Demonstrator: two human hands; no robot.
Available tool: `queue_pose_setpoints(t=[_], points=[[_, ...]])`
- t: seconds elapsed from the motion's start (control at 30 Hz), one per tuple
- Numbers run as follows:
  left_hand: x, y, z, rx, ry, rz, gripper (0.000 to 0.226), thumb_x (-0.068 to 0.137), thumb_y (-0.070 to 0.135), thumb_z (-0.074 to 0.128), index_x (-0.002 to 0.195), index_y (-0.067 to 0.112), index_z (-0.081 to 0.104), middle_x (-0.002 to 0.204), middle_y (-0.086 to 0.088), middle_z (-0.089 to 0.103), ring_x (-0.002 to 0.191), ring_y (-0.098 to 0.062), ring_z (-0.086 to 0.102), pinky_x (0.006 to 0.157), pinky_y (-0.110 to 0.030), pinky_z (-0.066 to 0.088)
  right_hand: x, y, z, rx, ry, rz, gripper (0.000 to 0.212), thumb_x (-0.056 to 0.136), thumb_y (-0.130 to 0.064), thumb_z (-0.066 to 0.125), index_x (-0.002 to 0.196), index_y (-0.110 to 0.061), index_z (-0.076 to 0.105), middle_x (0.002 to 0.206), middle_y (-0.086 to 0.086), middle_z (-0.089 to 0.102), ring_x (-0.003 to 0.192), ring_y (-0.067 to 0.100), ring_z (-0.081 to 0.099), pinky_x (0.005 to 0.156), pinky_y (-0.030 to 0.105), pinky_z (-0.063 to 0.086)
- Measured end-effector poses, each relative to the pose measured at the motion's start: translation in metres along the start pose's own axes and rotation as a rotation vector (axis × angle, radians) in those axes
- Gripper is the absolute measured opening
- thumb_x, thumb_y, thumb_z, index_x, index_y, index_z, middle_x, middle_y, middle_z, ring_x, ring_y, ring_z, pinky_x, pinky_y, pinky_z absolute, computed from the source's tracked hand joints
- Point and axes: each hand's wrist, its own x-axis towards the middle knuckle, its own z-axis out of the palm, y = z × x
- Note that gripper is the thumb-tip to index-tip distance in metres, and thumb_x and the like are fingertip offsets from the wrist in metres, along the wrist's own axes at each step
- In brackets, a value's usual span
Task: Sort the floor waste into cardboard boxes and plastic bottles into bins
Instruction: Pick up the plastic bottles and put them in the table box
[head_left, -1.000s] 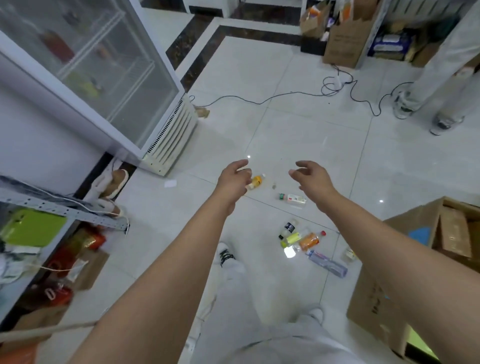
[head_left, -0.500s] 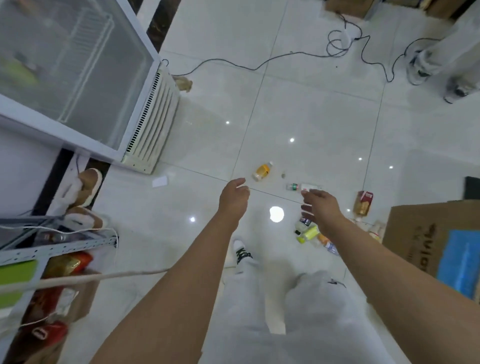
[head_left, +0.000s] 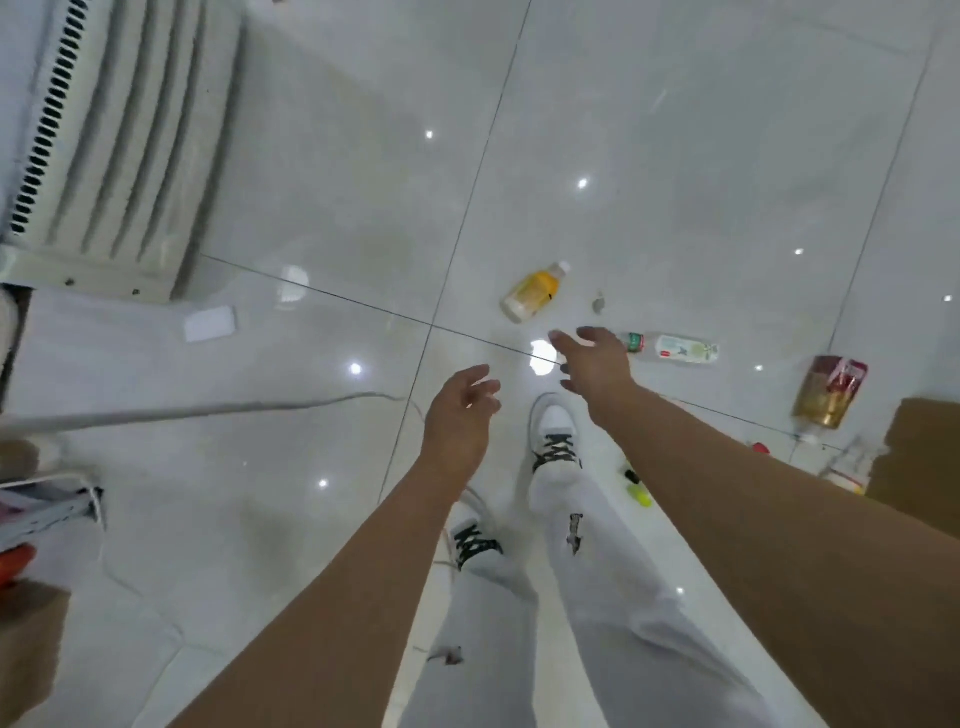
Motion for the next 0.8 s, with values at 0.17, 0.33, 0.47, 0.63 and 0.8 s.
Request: queue_pose_setpoints(t=[0.17,0.33,0.47,0.63,0.8], points=[[0.143,-0.057,0.031,-0.033,-0.009,-0.060,0.035,0.095,0.002,0.049,0.130,0.010,0.052,0.108,-0.004,0.061,0.085,-0.013,0.058,0.070,-0.011,0.047,0.143,0.023,0.047,-0.012,0.062,0.010,0.066,0.087,-0.038,0.069,0.137,-0.004,0.043,0.105,0.009,0.056,0.095,0.026,0.059,0.089,0.050,0.056],[0.241,-0.083,0.056,0.017,-0.019,0.017,0.038,0.093,0.006,0.048,0.129,0.016,0.052,0.110,0.002,0.064,0.093,-0.014,0.061,0.076,-0.019,0.045,0.242,0.042,0.091,-0.062,0.165,0.025,0.064,0.085,-0.044,0.066,0.131,-0.005,0.042,0.110,0.008,0.055,0.102,0.029,0.057,0.093,0.049,0.052],[0.280,-0.096,0.059,0.062,-0.010,0.032,0.041,0.091,0.008,0.048,0.130,0.021,0.052,0.116,0.003,0.064,0.106,-0.016,0.062,0.087,-0.027,0.048,0.285,0.049,0.125,-0.104,0.243,0.096,0.089,0.080,-0.055,0.069,0.142,-0.008,0.027,0.141,0.014,0.042,0.124,0.035,0.048,0.107,0.049,0.039],[0.278,-0.098,0.050,0.094,-0.020,0.035,0.040,0.093,0.007,0.048,0.130,0.021,0.052,0.117,0.003,0.064,0.106,-0.016,0.062,0.089,-0.027,0.048,0.297,0.051,0.130,0.065,0.185,0.092,0.084,0.080,-0.042,0.072,0.139,-0.008,0.024,0.129,0.013,0.050,0.112,0.034,0.056,0.096,0.051,0.049],[0.212,-0.052,0.043,0.118,-0.024,0.043,0.040,0.091,0.006,0.049,0.127,0.021,0.054,0.116,0.003,0.064,0.109,-0.018,0.062,0.096,-0.033,0.048,0.208,0.041,0.087,0.174,0.129,-0.010,0.072,0.080,-0.035,0.074,0.136,-0.011,0.036,0.094,-0.005,0.053,0.092,0.025,0.061,0.086,0.053,0.056]])
